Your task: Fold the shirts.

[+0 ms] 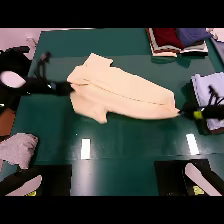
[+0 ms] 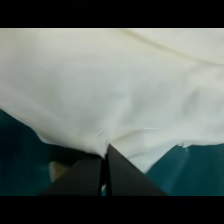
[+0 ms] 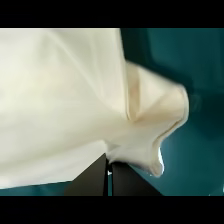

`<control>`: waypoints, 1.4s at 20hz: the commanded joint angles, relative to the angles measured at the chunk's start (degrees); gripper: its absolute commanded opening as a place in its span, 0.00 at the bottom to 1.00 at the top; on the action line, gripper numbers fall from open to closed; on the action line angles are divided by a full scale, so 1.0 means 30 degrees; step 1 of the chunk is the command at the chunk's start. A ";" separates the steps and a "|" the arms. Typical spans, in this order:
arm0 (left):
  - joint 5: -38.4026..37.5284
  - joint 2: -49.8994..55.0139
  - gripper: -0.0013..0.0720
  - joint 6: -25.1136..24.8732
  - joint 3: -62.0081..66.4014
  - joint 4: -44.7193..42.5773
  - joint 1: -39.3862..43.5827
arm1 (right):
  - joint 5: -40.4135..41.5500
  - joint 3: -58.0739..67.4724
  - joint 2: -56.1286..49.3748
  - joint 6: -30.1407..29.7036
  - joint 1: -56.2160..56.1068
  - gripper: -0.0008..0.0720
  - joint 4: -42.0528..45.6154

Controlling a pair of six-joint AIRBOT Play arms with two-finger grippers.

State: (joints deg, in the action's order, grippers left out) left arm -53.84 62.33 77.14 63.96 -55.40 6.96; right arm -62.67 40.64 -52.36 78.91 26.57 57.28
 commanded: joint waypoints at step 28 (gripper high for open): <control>-0.2885 0.7431 0.06 0.4036 1.0083 -0.6397 0.0000 | -0.6025 1.5832 -0.8160 0.1457 -0.4597 0.03 0.2586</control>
State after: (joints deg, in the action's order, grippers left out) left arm -63.77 74.96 89.52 96.40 -75.88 6.96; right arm -82.98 94.78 -69.04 83.96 15.90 63.09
